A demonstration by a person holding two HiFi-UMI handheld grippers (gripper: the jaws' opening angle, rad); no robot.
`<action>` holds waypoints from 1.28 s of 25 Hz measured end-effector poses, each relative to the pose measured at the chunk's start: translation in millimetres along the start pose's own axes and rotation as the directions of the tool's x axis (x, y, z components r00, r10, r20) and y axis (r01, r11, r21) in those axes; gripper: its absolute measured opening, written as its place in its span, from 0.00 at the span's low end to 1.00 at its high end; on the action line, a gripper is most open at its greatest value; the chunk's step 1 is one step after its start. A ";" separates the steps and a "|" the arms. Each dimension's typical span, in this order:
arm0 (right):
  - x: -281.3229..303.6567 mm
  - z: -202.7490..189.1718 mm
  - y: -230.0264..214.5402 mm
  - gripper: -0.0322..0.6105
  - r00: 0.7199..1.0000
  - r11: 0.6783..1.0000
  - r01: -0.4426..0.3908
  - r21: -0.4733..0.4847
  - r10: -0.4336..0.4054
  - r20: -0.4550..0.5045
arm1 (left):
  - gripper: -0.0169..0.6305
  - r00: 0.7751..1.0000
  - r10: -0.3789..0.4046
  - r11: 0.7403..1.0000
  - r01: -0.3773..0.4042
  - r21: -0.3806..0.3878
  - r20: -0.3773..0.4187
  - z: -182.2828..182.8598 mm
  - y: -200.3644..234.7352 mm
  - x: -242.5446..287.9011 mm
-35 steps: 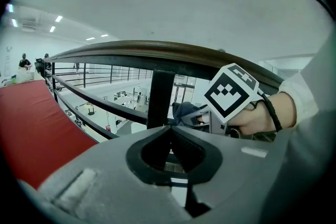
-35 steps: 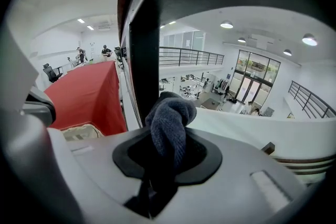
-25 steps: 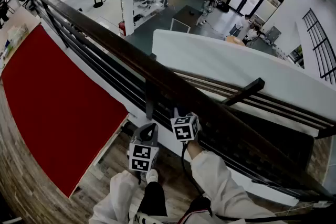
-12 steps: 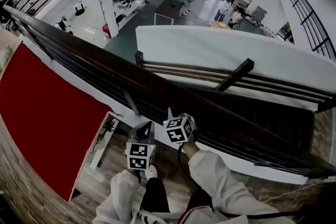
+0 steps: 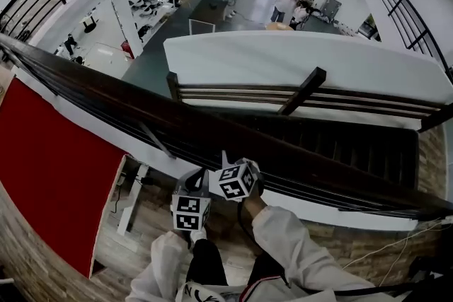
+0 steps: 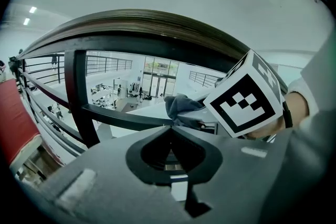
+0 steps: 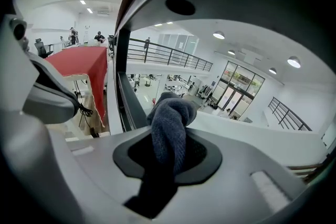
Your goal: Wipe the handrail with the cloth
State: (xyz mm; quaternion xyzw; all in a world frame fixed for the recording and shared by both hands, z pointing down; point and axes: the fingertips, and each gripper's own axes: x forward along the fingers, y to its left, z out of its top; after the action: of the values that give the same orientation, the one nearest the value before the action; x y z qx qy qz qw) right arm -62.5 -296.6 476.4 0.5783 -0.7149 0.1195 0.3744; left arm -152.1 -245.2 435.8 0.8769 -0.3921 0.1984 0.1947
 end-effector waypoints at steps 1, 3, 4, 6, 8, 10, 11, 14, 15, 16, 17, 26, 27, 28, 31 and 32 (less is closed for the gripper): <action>-2.0 -6.8 -4.4 0.19 1.000 1.000 0.007 -0.003 -0.007 -0.001 | 0.03 1.000 -0.010 1.000 0.010 0.002 -0.001 -2.0 -7.8 4.1; -6.1 -18.6 -14.0 0.19 1.000 1.000 0.023 -0.016 -0.023 -0.001 | 0.03 1.000 -0.028 1.000 0.028 0.003 -0.005 -3.6 -23.3 11.5; -8.4 -23.4 -18.9 0.19 0.999 0.999 0.032 -0.020 -0.032 -0.001 | 0.03 0.999 -0.037 0.999 0.037 0.001 -0.011 -3.1 -31.1 14.3; -14.2 -32.3 -27.7 0.19 0.999 0.999 0.045 -0.018 -0.045 -0.006 | 0.03 0.998 -0.055 0.998 0.055 0.000 -0.020 -2.3 -45.8 18.2; -20.2 -42.4 -35.2 0.19 0.998 0.999 0.053 -0.010 -0.053 -0.016 | 0.03 0.997 -0.070 0.998 0.070 0.007 -0.025 -3.9 -58.5 21.7; -26.7 -53.1 -43.4 0.19 0.998 0.998 0.062 -0.004 -0.062 -0.025 | 0.03 0.996 -0.080 0.997 0.081 0.015 -0.030 -3.9 -70.6 24.4; -30.4 -58.2 -48.1 0.19 0.997 0.998 0.066 -0.002 -0.066 -0.029 | 0.03 0.996 -0.085 0.996 0.085 0.017 -0.032 -1.9 -77.1 25.0; -42.6 -72.8 -62.3 0.19 0.996 0.997 0.078 0.007 -0.078 -0.037 | 0.03 0.994 -0.101 0.994 0.102 0.025 -0.038 2.9 -96.6 28.2; -46.3 -77.6 -66.6 0.19 0.996 0.997 0.082 0.012 -0.082 -0.039 | 0.03 0.993 -0.108 0.993 0.110 0.032 -0.041 2.9 -102.6 30.4; -49.8 -82.4 -70.9 0.19 0.995 0.996 0.087 0.018 -0.086 -0.041 | 0.03 0.992 -0.115 0.992 0.117 0.039 -0.044 2.1 -108.5 33.2; -53.3 -87.3 -75.4 0.19 0.995 0.995 0.092 0.025 -0.091 -0.042 | 0.03 0.991 -0.121 0.991 0.123 0.047 -0.050 0.5 -114.2 36.3; -86.4 -131.7 -114.0 0.19 0.990 0.987 0.133 0.086 -0.129 -0.052 | 0.03 0.975 -0.188 0.976 0.198 0.091 -0.115 -18.9 -174.1 58.2; -89.7 -137.2 -118.4 0.19 0.990 0.986 0.138 0.092 -0.133 -0.054 | 0.03 0.974 -0.196 0.974 0.208 0.095 -0.118 -20.4 -181.7 60.5; -93.0 -142.6 -123.1 0.19 0.989 0.985 0.143 0.098 -0.138 -0.057 | 0.03 0.972 -0.204 0.971 0.216 0.097 -0.120 -22.1 -189.4 62.9; -103.9 -160.6 -139.8 0.19 0.986 0.980 0.158 0.118 -0.151 -0.066 | 0.03 0.964 -0.229 0.964 0.244 0.108 -0.135 -28.9 -214.9 69.9; -108.1 -167.2 -146.2 0.19 0.985 0.978 0.165 0.127 -0.157 -0.069 | 0.03 0.961 -0.237 0.961 0.253 0.114 -0.142 -31.3 -223.3 72.6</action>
State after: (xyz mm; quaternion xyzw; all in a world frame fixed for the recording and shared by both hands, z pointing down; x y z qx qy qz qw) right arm 143.4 -160.1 480.9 0.6540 -0.6449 0.1528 0.3647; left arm 57.2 -136.3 457.1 0.9152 -0.2533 0.2534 0.1843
